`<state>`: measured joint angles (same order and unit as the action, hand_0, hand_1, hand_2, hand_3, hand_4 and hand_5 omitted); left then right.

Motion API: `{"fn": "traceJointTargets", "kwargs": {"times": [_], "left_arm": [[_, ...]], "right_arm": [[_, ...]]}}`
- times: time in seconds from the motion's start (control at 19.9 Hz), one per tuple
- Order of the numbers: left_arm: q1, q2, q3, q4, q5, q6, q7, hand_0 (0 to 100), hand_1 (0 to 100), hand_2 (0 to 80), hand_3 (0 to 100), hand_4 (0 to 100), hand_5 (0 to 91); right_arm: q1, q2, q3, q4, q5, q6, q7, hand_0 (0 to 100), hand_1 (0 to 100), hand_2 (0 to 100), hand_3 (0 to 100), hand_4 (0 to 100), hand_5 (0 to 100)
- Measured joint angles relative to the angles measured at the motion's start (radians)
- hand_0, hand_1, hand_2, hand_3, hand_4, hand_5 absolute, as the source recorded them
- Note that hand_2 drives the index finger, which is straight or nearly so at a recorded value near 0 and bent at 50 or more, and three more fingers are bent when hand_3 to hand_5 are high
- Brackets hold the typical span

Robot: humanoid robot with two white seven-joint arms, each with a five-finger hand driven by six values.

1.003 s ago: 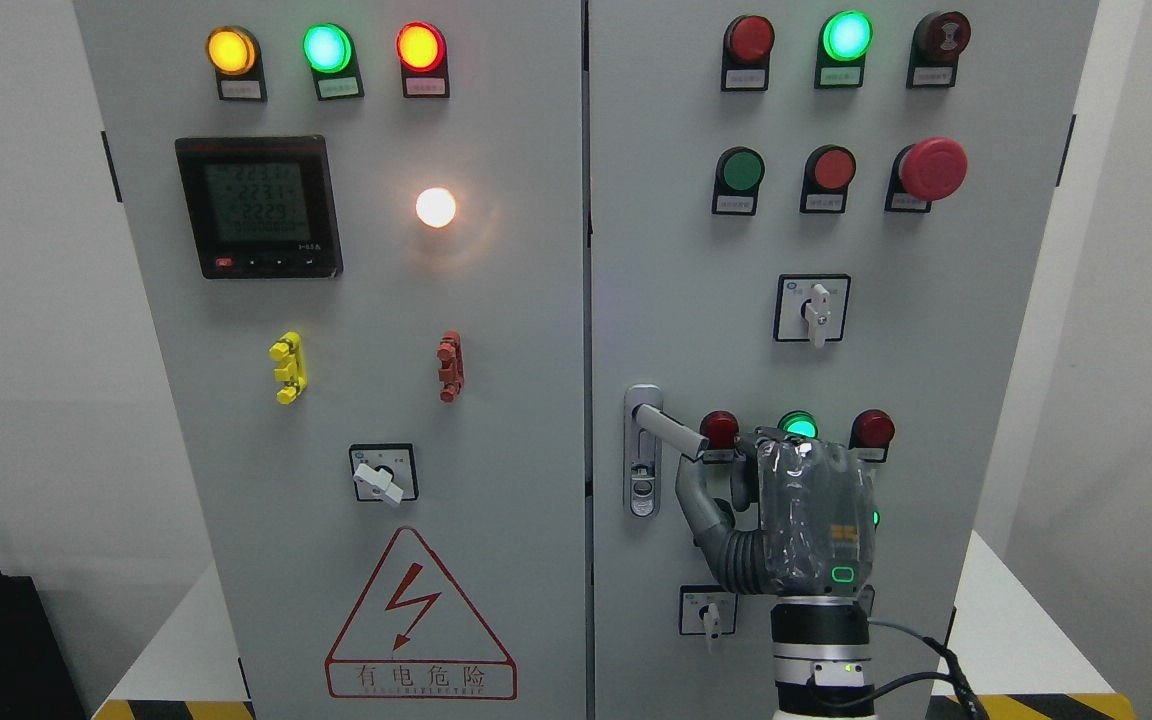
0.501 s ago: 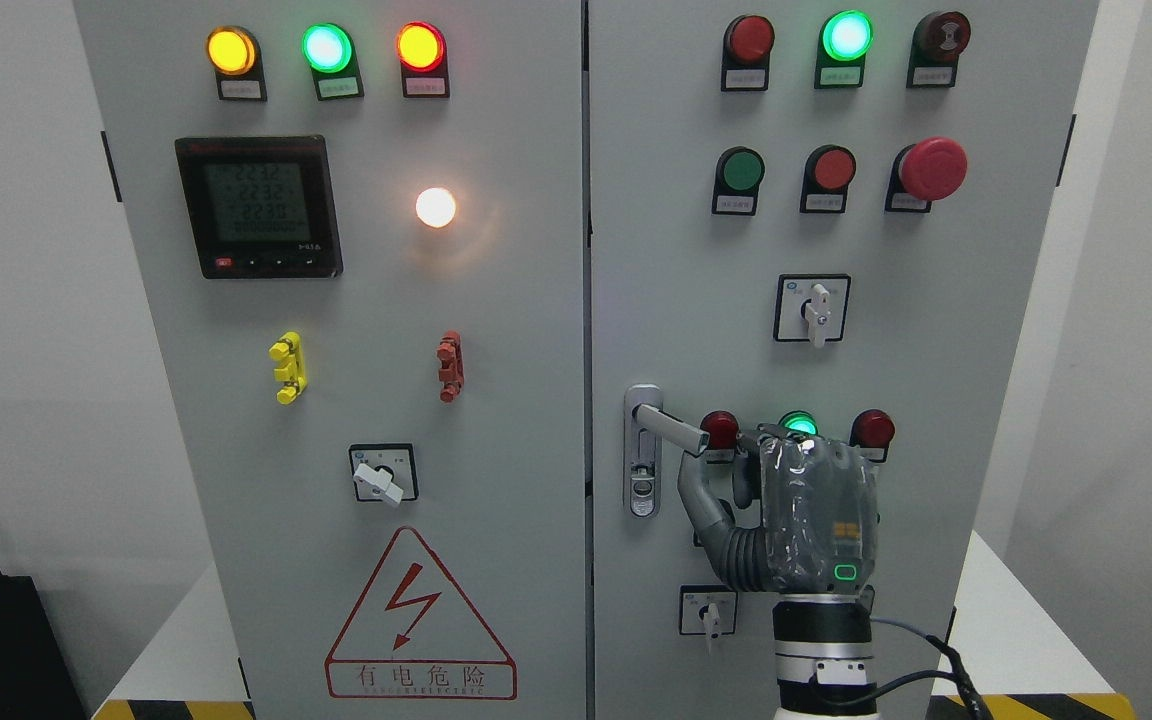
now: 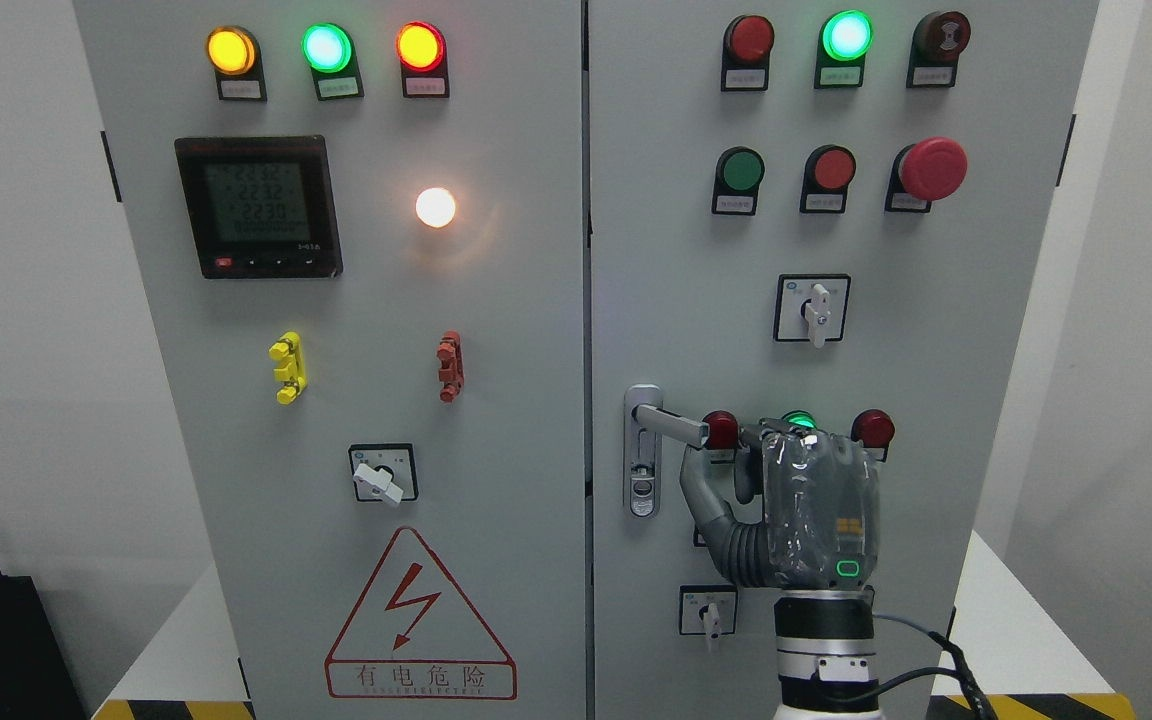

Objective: Release door handle
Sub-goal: 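Keep turning the handle with the right hand until horizontal, then open the right hand fingers to release the handle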

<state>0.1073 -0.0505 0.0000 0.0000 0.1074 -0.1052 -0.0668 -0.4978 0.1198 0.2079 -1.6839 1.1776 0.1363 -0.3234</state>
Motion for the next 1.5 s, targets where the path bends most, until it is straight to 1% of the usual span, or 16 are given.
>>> {"fn": "traceJointTargets", "kwargs": {"times": [0.15, 0.4, 0.5, 0.55, 0.65, 0.7, 0.75, 0.8, 0.9, 0.95, 1.0, 1.05, 1.1, 1.2, 1.3, 1.5], "left_arm": [[0.0, 0.0, 0.0, 0.0, 0.0, 0.0, 0.0, 12, 39, 0.0, 0, 0, 0.0], [0.0, 0.0, 0.0, 0.0, 0.0, 0.0, 0.0, 12, 39, 0.0, 0, 0, 0.0], [0.0, 0.0, 0.0, 0.0, 0.0, 0.0, 0.0, 12, 39, 0.0, 0, 0, 0.0], [0.0, 0.0, 0.0, 0.0, 0.0, 0.0, 0.0, 12, 39, 0.0, 0, 0, 0.0], [0.0, 0.0, 0.0, 0.0, 0.0, 0.0, 0.0, 12, 39, 0.0, 0, 0, 0.0], [0.0, 0.0, 0.0, 0.0, 0.0, 0.0, 0.0, 12, 39, 0.0, 0, 0, 0.0], [0.0, 0.0, 0.0, 0.0, 0.0, 0.0, 0.0, 12, 39, 0.0, 0, 0, 0.0], [0.0, 0.0, 0.0, 0.0, 0.0, 0.0, 0.0, 12, 39, 0.0, 0, 0, 0.0], [0.0, 0.0, 0.0, 0.0, 0.0, 0.0, 0.0, 12, 39, 0.0, 0, 0, 0.0], [0.0, 0.0, 0.0, 0.0, 0.0, 0.0, 0.0, 12, 39, 0.0, 0, 0, 0.0], [0.0, 0.0, 0.0, 0.0, 0.0, 0.0, 0.0, 12, 39, 0.0, 0, 0, 0.0], [0.0, 0.0, 0.0, 0.0, 0.0, 0.0, 0.0, 12, 39, 0.0, 0, 0, 0.0], [0.0, 0.0, 0.0, 0.0, 0.0, 0.0, 0.0, 12, 39, 0.0, 0, 0, 0.0], [0.0, 0.0, 0.0, 0.0, 0.0, 0.0, 0.0, 12, 39, 0.0, 0, 0, 0.0], [0.0, 0.0, 0.0, 0.0, 0.0, 0.0, 0.0, 12, 39, 0.0, 0, 0, 0.0], [0.0, 0.0, 0.0, 0.0, 0.0, 0.0, 0.0, 12, 39, 0.0, 0, 0, 0.0]], "right_arm": [[0.005, 0.0, 0.002, -0.002, 0.0, -0.003, 0.002, 52, 53, 100, 100, 100, 100], [0.039, -0.004, 0.005, -0.01, -0.002, -0.034, -0.042, 55, 52, 100, 100, 100, 100], [0.058, -0.011, 0.006, -0.015, -0.002, -0.056, -0.059, 55, 53, 97, 100, 100, 100], [0.069, -0.016, 0.006, -0.019, -0.002, -0.065, -0.066, 55, 53, 93, 100, 100, 99], [0.093, -0.031, 0.005, -0.025, -0.003, -0.083, -0.081, 55, 53, 80, 100, 91, 95], [0.104, -0.038, 0.005, -0.029, -0.003, -0.097, -0.089, 55, 52, 69, 99, 82, 84], [0.115, -0.045, 0.003, -0.032, -0.003, -0.106, -0.094, 55, 51, 56, 79, 67, 66], [0.128, -0.052, 0.001, -0.037, -0.003, -0.121, -0.099, 56, 51, 53, 75, 63, 61], [0.152, -0.065, -0.008, -0.047, -0.003, -0.157, -0.102, 59, 41, 33, 46, 36, 26], [0.162, -0.073, -0.013, -0.053, -0.004, -0.172, -0.102, 59, 39, 30, 41, 31, 20], [0.173, -0.083, -0.019, -0.061, -0.004, -0.185, -0.105, 59, 35, 25, 31, 21, 4], [0.183, -0.092, -0.025, -0.068, -0.004, -0.192, -0.107, 58, 30, 18, 19, 9, 0], [0.191, -0.101, -0.03, -0.075, -0.006, -0.197, -0.107, 58, 29, 14, 14, 3, 0], [0.206, -0.119, -0.038, -0.087, -0.014, -0.204, -0.104, 54, 27, 3, 0, 0, 0], [0.221, -0.137, -0.046, -0.1, -0.025, -0.208, -0.101, 52, 27, 0, 0, 0, 0], [0.249, -0.172, -0.063, -0.123, -0.053, -0.223, -0.097, 49, 27, 0, 0, 0, 0]]}}
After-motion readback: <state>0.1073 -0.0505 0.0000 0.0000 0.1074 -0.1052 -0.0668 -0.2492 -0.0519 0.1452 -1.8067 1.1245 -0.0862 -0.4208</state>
